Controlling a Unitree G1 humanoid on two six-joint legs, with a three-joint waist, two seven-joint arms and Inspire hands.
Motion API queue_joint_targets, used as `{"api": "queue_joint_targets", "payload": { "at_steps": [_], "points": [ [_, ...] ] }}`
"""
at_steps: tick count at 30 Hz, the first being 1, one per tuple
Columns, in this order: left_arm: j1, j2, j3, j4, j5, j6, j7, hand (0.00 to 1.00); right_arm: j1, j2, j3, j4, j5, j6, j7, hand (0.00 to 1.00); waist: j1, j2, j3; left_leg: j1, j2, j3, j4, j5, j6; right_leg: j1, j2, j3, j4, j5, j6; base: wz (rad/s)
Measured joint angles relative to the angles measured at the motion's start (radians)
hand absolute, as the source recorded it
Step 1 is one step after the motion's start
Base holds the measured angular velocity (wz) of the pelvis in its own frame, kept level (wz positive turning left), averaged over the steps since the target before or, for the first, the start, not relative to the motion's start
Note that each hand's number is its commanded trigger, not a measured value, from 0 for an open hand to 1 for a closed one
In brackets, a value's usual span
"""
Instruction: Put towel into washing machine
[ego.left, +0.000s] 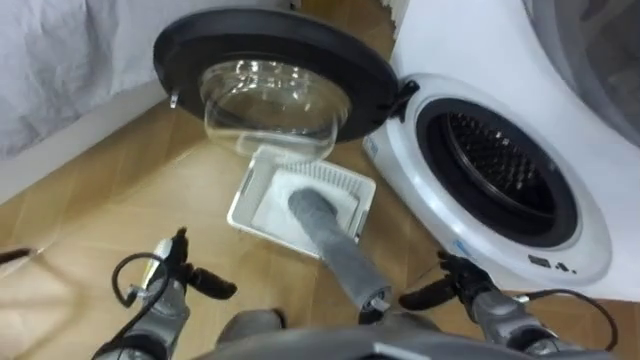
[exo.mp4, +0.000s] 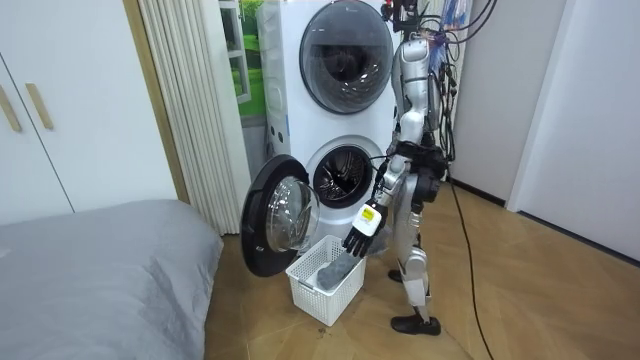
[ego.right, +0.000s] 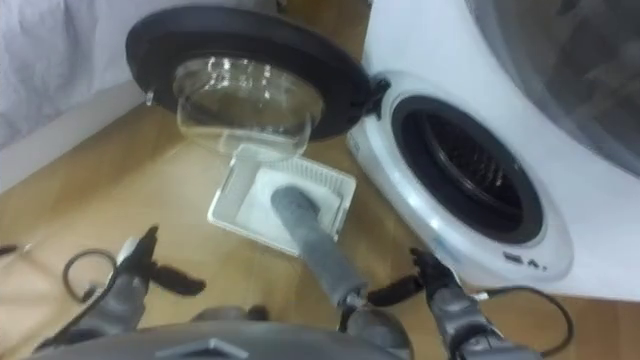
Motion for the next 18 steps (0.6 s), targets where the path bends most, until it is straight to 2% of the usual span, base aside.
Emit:
{"api": "queue_joint_targets", "payload": {
  "at_steps": [2, 3, 5, 7, 8, 9, 11, 12, 14, 15, 17, 18],
  "points": [
    [-0.078, -0.010, -0.039, 0.016, 0.021, -0.011, 0.003, 0.00, -0.055, -0.001, 0.020, 0.002, 0.000, -0.002, -0.006, 0.00, 0.001, -0.007, 0.0182, -0.098, -0.007, 0.000, 0.047, 0.005, 0.008, -0.112, -0.017, -0.002, 0.071, 0.000, 0.000, 0.00],
    [-0.098, -0.011, -0.050, 0.027, 0.022, -0.018, 0.006, 0.00, -0.068, 0.000, 0.024, 0.002, -0.005, -0.003, -0.010, 0.00, 0.001, -0.008, 0.0236, -0.122, -0.009, 0.000, 0.058, 0.005, 0.009, -0.136, -0.020, -0.001, 0.085, 0.000, 0.000, 0.00],
    [-0.178, -0.021, -0.082, 0.046, 0.059, -0.021, 0.020, 0.00, -0.121, 0.009, 0.028, -0.007, -0.009, -0.011, -0.024, 0.00, -0.010, -0.010, 0.0447, -0.235, -0.012, -0.001, 0.136, 0.003, 0.011, -0.233, -0.032, -0.002, 0.131, 0.000, 0.000, 0.04],
    [-0.226, -0.021, -0.124, 0.045, 0.094, -0.020, 0.026, 0.00, -0.153, 0.014, 0.045, -0.037, -0.015, -0.008, -0.026, 0.00, -0.013, -0.009, 0.0463, -0.330, -0.010, -0.001, 0.197, 0.000, 0.016, -0.321, -0.037, 0.001, 0.176, 0.000, -0.003, 0.02],
    [-0.254, -0.020, -0.157, 0.045, 0.109, -0.019, 0.038, 0.00, -0.171, 0.014, 0.068, -0.056, -0.016, -0.007, -0.029, 0.00, -0.015, -0.008, 0.0496, -0.394, -0.011, -0.001, 0.239, -0.001, 0.019, -0.382, -0.046, -0.001, 0.218, -0.004, -0.010, 0.06],
    [-0.285, -0.020, -0.190, 0.043, 0.111, -0.018, 0.043, 0.00, -0.182, 0.014, 0.090, -0.074, -0.014, -0.007, -0.035, 0.00, -0.019, -0.005, 0.0563, -0.451, -0.010, -0.001, 0.282, -0.006, 0.027, -0.438, -0.050, 0.000, 0.257, -0.008, -0.016, 0.05],
    [-0.326, -0.016, -0.235, 0.040, 0.110, -0.017, 0.046, 0.00, -0.217, 0.014, 0.119, -0.089, -0.004, -0.007, -0.037, 0.00, -0.021, -0.005, 0.0648, -0.537, -0.007, -0.001, 0.343, -0.013, 0.035, -0.524, -0.053, 0.012, 0.313, -0.013, -0.024, -0.02],
    [-0.342, -0.016, -0.247, 0.037, 0.110, -0.016, 0.050, 0.00, -0.226, 0.014, 0.127, -0.099, -0.003, -0.005, -0.039, 0.00, -0.022, -0.004, 0.0655, -0.569, -0.006, -0.001, 0.368, -0.016, 0.037, -0.555, -0.055, 0.013, 0.336, -0.015, -0.027, 0.00],
    [-0.381, -0.014, -0.278, 0.032, 0.156, -0.016, 0.064, 0.00, -0.244, 0.014, 0.156, -0.138, -0.014, 0.000, -0.056, 0.00, -0.022, -0.004, 0.0670, -0.690, 0.004, 0.000, 0.475, -0.045, 0.043, -0.678, -0.064, 0.020, 0.443, -0.034, -0.041, -0.03],
    [-0.387, -0.012, -0.284, 0.029, 0.174, -0.016, 0.067, 0.00, -0.245, 0.015, 0.157, -0.147, -0.015, 0.001, -0.056, 0.00, -0.021, -0.005, 0.0681, -0.718, 0.008, 0.000, 0.505, -0.056, 0.044, -0.708, -0.064, 0.022, 0.468, -0.042, -0.044, -0.10],
    [-0.391, -0.003, -0.303, 0.004, 0.206, -0.015, 0.090, 0.00, -0.254, 0.018, 0.160, -0.182, -0.010, 0.001, -0.055, 0.00, -0.023, -0.006, 0.0688, -0.827, 0.025, -0.005, 0.627, -0.093, 0.040, -0.812, -0.068, 0.026, 0.577, -0.070, -0.049, -0.13],
    [-0.394, 0.003, -0.317, -0.002, 0.210, -0.015, 0.097, 0.00, -0.256, 0.018, 0.168, -0.189, -0.004, 0.001, -0.056, 0.00, -0.025, -0.007, 0.0688, -0.850, 0.026, -0.008, 0.650, -0.096, 0.039, -0.836, -0.068, 0.028, 0.597, -0.074, -0.047, -0.06]
  ]
}}
